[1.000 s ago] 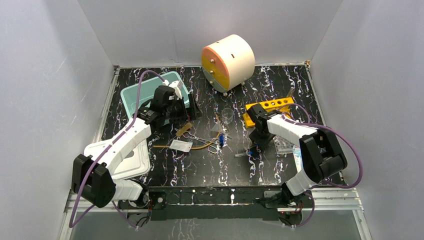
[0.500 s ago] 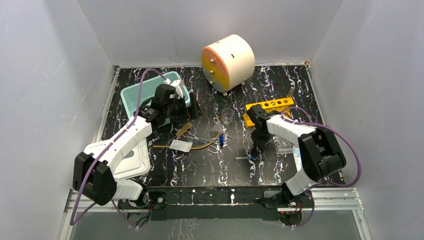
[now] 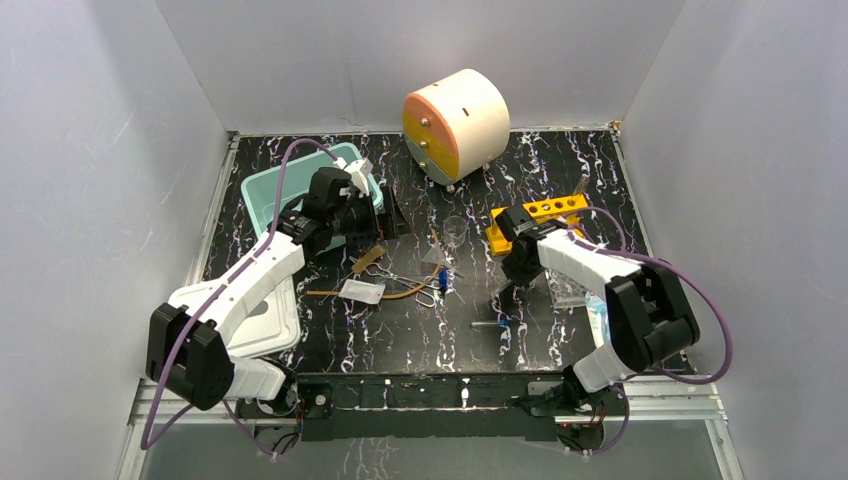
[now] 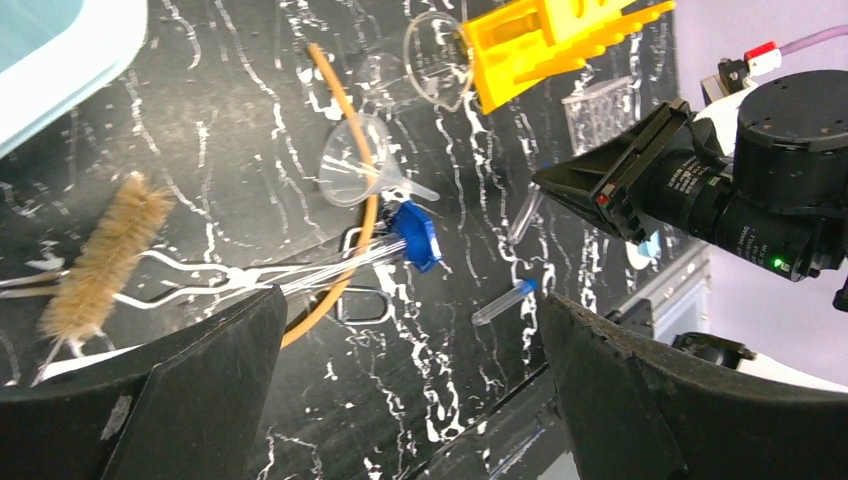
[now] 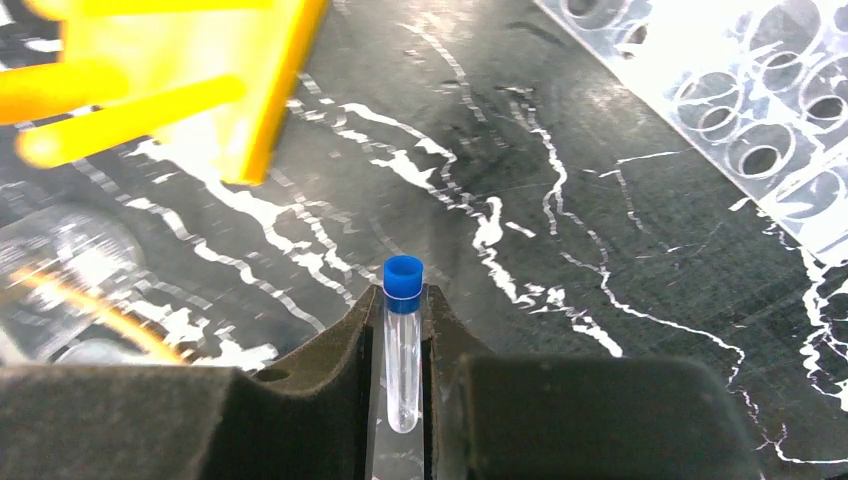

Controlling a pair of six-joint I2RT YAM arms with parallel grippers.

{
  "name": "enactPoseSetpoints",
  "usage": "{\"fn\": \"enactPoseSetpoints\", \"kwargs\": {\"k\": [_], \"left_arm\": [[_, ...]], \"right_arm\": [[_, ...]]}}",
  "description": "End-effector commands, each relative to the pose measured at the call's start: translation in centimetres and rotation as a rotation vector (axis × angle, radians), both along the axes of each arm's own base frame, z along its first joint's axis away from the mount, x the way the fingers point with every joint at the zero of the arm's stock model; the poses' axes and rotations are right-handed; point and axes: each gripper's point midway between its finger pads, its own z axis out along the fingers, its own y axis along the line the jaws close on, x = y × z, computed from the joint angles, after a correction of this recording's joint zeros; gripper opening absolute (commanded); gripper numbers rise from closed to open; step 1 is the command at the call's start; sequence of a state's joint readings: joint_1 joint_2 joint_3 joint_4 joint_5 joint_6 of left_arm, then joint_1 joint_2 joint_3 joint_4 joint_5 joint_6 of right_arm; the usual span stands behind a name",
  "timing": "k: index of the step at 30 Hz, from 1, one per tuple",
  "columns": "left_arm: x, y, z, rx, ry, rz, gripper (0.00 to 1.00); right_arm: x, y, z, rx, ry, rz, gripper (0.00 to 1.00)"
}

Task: Organize the chemistry lab equipment

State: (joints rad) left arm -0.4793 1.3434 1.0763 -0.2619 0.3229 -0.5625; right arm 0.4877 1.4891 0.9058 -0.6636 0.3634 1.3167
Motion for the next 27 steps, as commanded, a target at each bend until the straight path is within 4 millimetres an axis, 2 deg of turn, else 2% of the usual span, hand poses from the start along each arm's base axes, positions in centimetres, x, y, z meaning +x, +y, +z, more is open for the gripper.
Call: {"fn": "enactPoseSetpoints", "kwargs": {"k": [1,5,6,7,8,10,14,16,19,21,22,27], "left_arm": [[-0.7,-1.9,0.4,-0.083,0.01,-0.065,0.98],[-1.5,-4.0,0.3,-0.115,0.018,-0.124,0.98],[-2.0,-5.2,0.2,-0.131,0.025,-0.16,0.98],[-3.1,-7.4,-0.1,-0.144,0.026,-0.224,0.97],[-3.2,-8.0,-0.2,-0.143,0.026,-0.237,0.97],[-4.1,-10.3,-0.6,-0.166,0.036,-0.284,0.94],[-5.4,-13.3,0.4,-0.28,0.036,-0.382,0.87],[-5.6,-14.0,0.5,-0.299,0.029,-0.392,0.87],[-5.1,-14.4,-0.3,-0.289,0.043,-0.37,0.81],[-5.2,-14.9,-0.6,-0.29,0.054,-0.382,0.74],[-6.0,-15.7,-0.7,-0.299,0.069,-0.439,0.58],[-6.6,-15.9,-1.0,-0.294,0.067,-0.478,0.46]], "right_arm": [[2.1,1.4,4.6,0.067,-0.154,0.076,0.2],[2.0,2.7,6.6,0.141,-0.209,0.149,0.2],[2.0,3.3,7.2,0.172,-0.223,0.182,0.21],[1.7,3.9,7.9,0.205,-0.233,0.214,0.21],[1.8,4.3,8.3,0.221,-0.245,0.24,0.21],[1.5,5.5,9.5,0.283,-0.272,0.299,0.21],[0.9,7.3,11.3,0.391,-0.312,0.367,0.22],[1.1,7.6,11.9,0.41,-0.332,0.368,0.22],[0.8,8.4,12.7,0.466,-0.336,0.385,0.22],[0.8,8.7,13.5,0.49,-0.351,0.388,0.22],[1.0,8.8,14.0,0.5,-0.365,0.383,0.23],[1.2,8.8,14.2,0.508,-0.371,0.378,0.23]]}}
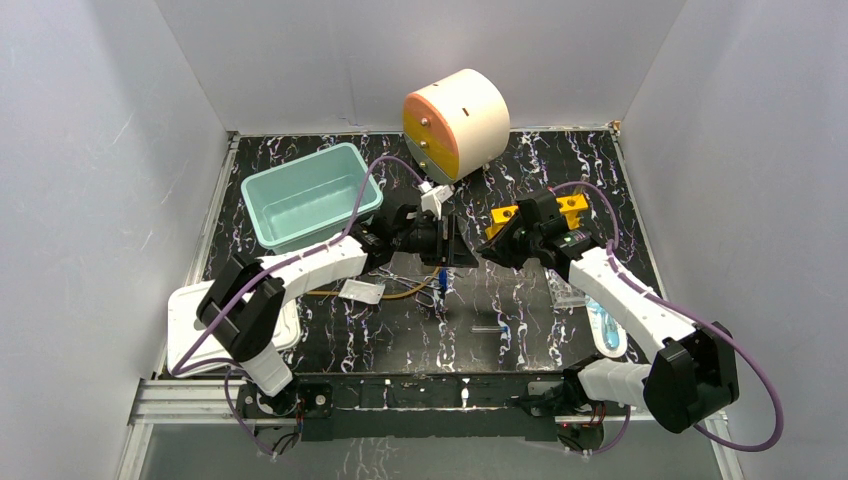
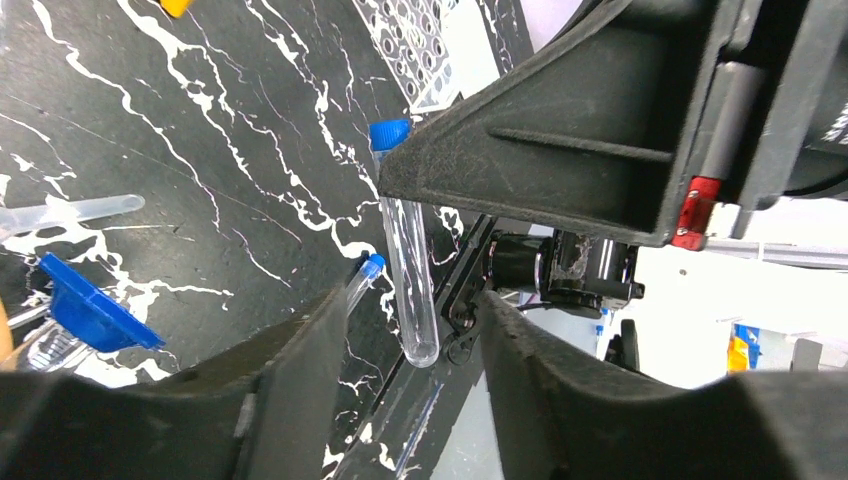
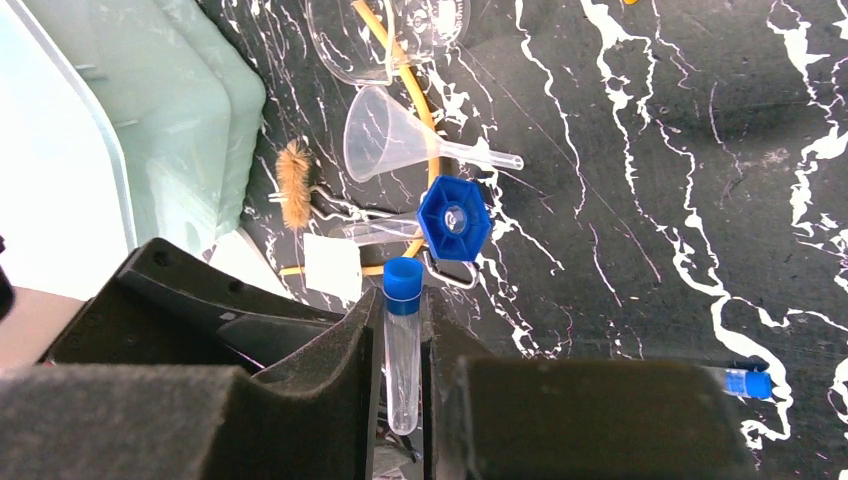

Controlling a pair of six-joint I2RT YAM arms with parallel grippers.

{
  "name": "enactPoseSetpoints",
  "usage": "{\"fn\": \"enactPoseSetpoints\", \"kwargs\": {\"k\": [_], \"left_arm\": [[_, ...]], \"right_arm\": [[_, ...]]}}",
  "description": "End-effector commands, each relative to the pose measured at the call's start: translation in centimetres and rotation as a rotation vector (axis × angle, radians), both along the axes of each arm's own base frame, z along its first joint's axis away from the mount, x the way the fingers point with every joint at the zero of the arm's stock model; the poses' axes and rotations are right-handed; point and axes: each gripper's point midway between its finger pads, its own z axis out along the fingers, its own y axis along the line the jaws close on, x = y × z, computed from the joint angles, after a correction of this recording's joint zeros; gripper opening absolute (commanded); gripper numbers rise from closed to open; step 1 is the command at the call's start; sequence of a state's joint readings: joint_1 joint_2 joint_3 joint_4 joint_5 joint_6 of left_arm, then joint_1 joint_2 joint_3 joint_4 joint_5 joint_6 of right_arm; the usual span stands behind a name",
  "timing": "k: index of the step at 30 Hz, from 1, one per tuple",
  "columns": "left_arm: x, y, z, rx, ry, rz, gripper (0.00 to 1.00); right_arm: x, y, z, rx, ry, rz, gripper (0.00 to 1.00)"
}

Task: Organize the chemistry lab equipment

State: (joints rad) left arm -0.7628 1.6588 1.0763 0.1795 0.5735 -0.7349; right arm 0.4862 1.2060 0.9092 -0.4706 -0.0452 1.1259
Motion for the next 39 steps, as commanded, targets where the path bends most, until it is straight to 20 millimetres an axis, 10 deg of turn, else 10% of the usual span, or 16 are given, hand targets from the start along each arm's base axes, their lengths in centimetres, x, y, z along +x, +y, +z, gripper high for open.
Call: {"fn": "enactPoseSetpoints", "kwargs": {"k": [1,18,26,39], "left_arm": [[-0.8,-0.8,2.3,-0.059,-0.046,-0.076,0.45],[-1.1,-0.9,1.8,-0.041,-0.055,-0.125,0.0],[-0.9,0.6,2.1,0.063,-0.203,-0.188,0.0],[-3.0,1.3,6.4,-0.033,-0.317,-0.358,0.0]], "right_arm": [[1.2,0.9,3.3,0.077,-0.084,0.0,0.23],[1.3,1.6,3.4,0.107,-0.097,0.039,0.29],[1.4,-0.6,5.3,0.146,-0.262,0.21,0.73],[-1.1,0.5,8.4,0.338,-0.266,0.461,0.8]]}}
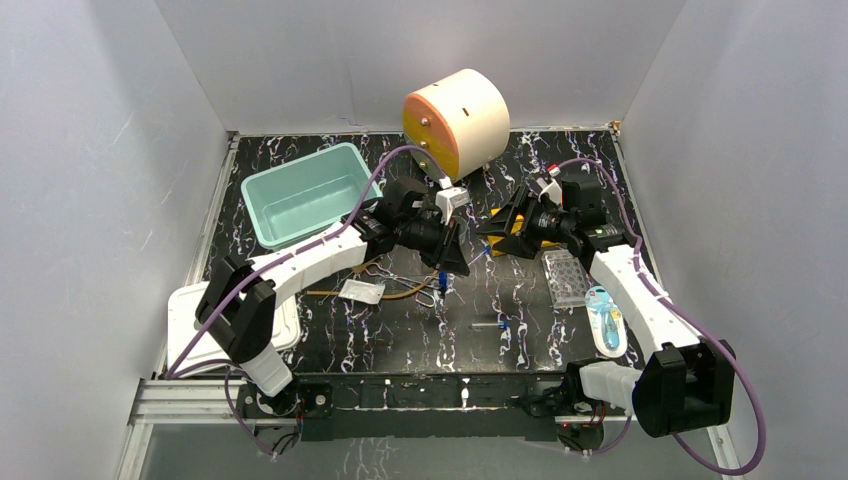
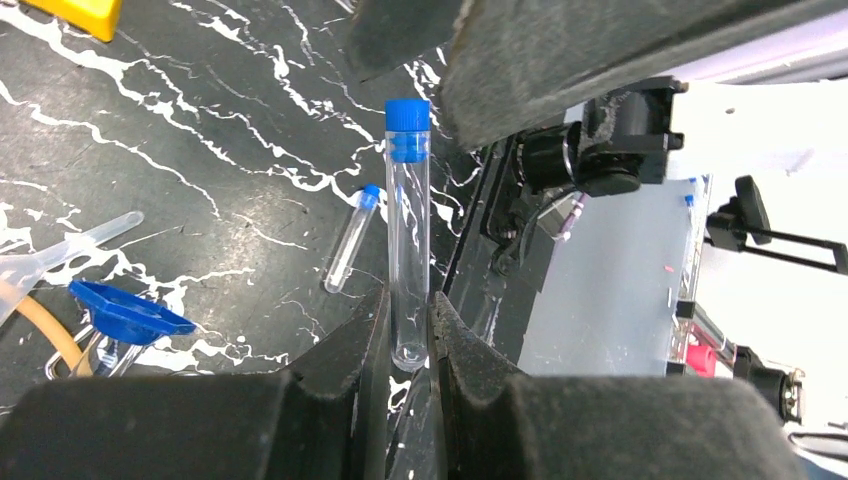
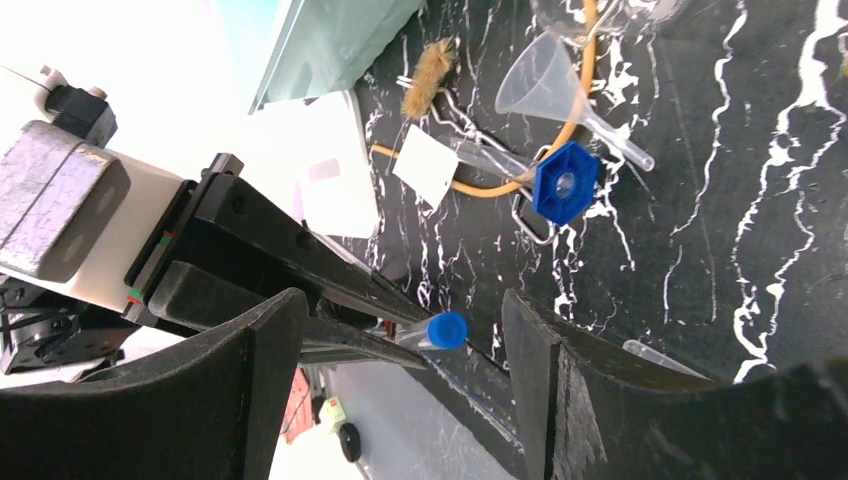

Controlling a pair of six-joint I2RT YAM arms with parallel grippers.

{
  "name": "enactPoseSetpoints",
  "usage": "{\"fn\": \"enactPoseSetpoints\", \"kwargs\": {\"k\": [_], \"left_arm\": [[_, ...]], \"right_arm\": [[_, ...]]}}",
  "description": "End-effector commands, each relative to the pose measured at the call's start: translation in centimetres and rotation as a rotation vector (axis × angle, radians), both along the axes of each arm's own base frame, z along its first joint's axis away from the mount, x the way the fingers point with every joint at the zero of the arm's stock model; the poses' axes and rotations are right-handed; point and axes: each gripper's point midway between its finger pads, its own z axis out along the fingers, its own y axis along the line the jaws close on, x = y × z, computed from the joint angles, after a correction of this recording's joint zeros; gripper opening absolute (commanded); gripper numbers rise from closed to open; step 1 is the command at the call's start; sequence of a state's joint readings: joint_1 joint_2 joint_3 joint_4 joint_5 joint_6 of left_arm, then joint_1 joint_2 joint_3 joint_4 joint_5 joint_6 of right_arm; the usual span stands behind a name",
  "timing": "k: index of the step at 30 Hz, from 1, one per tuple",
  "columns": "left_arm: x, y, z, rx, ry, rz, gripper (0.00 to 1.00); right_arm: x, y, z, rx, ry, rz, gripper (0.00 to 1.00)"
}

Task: Organize the chemistry lab equipment

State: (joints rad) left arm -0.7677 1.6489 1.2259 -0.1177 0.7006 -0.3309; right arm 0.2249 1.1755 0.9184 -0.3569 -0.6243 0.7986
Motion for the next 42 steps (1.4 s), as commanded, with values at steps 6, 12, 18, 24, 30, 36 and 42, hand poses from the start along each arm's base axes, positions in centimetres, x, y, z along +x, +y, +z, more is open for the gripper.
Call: {"fn": "enactPoseSetpoints", "kwargs": {"k": [6,12,18,24,30,36,42], "left_arm": [[-0.4,0.6,5.5,-0.122,-0.108,-0.082,0.0],[0.4,0.9,5.7,-0.134,-0.12,-0.07,0.0],[0.0,1.0,6.3,-0.156,-0.116,-0.099,0.0],[-0.9,1.1,6.7,-0.175,-0.101,-0.147,0.0],[-1.4,1.1,6.8,-0.185,-0.076,-0.178,0.0],[-1.3,1.1,6.7,-0.178,-0.082,-0.182,0.0],[-0.1,1.6,6.5,-0.155,-0.097,-0.145,0.0]], "right_arm": [[-2.4,1.6,2.5,0.15,-0.027,0.157,0.68],[-2.8,1.8,1.4,0.171,0.033,0.18,0.48],[-2.4,1.9,1.5,0.177,0.039,0.174,0.47],[-2.1,2.2,1.5,0.202,0.047,0.181,0.48],[-3.0,2.2,1.3,0.221,0.067,0.205,0.39],[-3.2,2.2,1.3,0.234,0.076,0.207,0.29],[-3.5,2.2,1.7,0.242,0.079,0.213,0.21]]}}
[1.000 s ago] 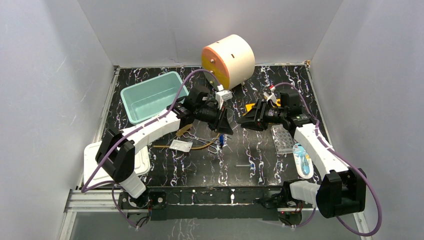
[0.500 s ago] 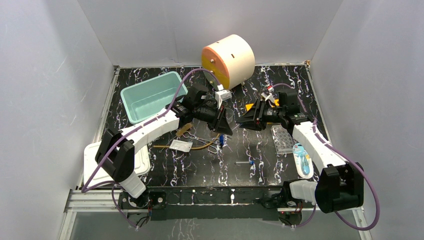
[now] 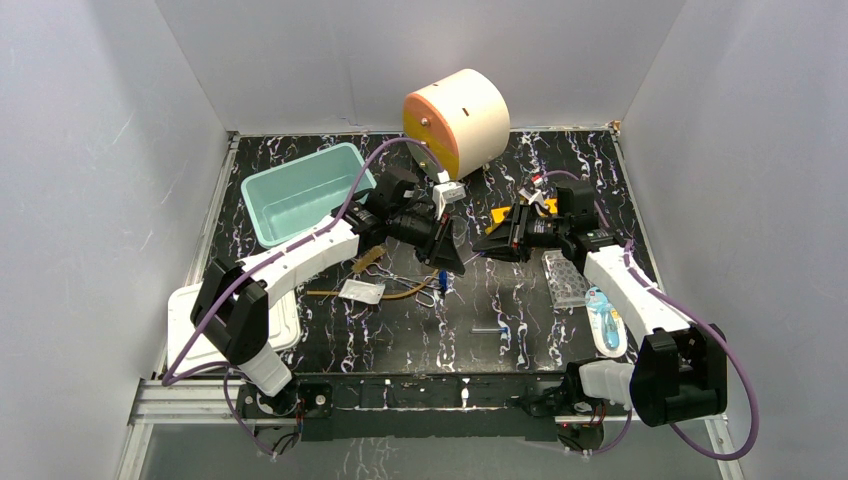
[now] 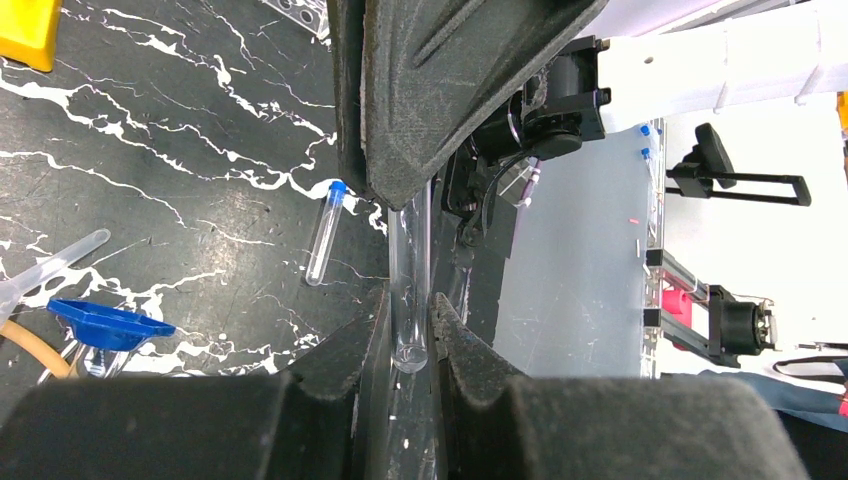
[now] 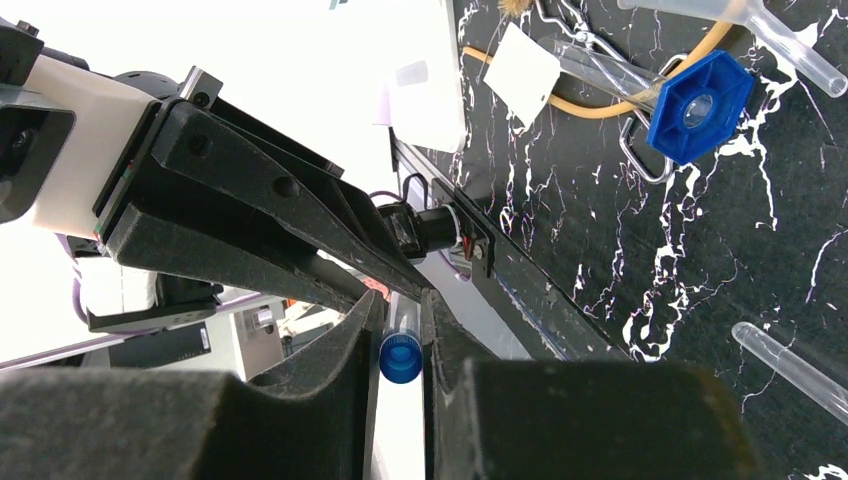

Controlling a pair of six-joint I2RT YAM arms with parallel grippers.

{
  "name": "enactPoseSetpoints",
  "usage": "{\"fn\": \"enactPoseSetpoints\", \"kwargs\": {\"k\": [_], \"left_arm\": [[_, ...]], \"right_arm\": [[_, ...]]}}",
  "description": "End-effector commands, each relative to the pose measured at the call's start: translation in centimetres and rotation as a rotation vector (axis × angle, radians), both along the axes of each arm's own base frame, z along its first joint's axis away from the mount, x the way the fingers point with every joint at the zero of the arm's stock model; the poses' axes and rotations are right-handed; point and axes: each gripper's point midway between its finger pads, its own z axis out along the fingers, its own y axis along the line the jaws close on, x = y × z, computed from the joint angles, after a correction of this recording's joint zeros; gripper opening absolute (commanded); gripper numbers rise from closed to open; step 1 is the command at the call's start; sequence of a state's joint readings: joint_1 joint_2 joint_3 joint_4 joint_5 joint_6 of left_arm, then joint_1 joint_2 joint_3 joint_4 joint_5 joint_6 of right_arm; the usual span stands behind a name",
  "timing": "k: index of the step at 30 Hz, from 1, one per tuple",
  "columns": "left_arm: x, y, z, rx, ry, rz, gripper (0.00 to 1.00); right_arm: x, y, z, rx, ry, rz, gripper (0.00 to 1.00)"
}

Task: Organize the chemistry lab equipment

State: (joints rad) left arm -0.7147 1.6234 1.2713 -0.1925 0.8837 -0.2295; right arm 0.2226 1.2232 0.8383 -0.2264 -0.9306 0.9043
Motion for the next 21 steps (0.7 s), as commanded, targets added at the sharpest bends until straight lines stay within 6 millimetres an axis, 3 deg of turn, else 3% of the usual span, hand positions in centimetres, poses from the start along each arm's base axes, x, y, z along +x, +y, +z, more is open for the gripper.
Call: {"fn": "enactPoseSetpoints", "kwargs": {"k": [1,2,3,7,9,14,17,21], "left_arm": [[1.0,0.4,3.6,-0.071,-0.085,-0.003,0.0],[1.2,0.5,3.6,-0.067,-0.083,0.004,0.0],[1.4,0.6,3.6,-0.064,-0.08,0.013,0.06],[2.6,0.9,3.0,-0.016,-0.087,0.076,0.56],[4.0,1.4,2.0,0.049,-0.104,0.163,0.74],[5.8,2.9,1.6,0.1,-0.131,0.271,0.86],[6.3,3.6,1.4,0.121,-0.148,0.322,0.88],[6.6,4.5,0.7,0.149,-0.139,0.392,0.89]], "right_arm": [[-0.3,-0.2,1.1,0.025,-0.05,0.013,0.19],[-0.2,-0.3,1.1,0.025,-0.05,0.008,0.17],[-0.1,-0.4,1.2,0.024,-0.054,0.004,0.16],[0.8,-1.0,1.1,-0.006,-0.065,-0.047,0.16],[1.6,-1.8,0.6,-0.058,-0.067,-0.087,0.16],[3.6,-5.2,-1.9,-0.345,-0.097,-0.184,0.16],[4.9,-8.9,-2.8,-0.597,-0.138,-0.264,0.16],[6.2,-14.3,-2.4,-0.896,-0.184,-0.392,0.15]]}}
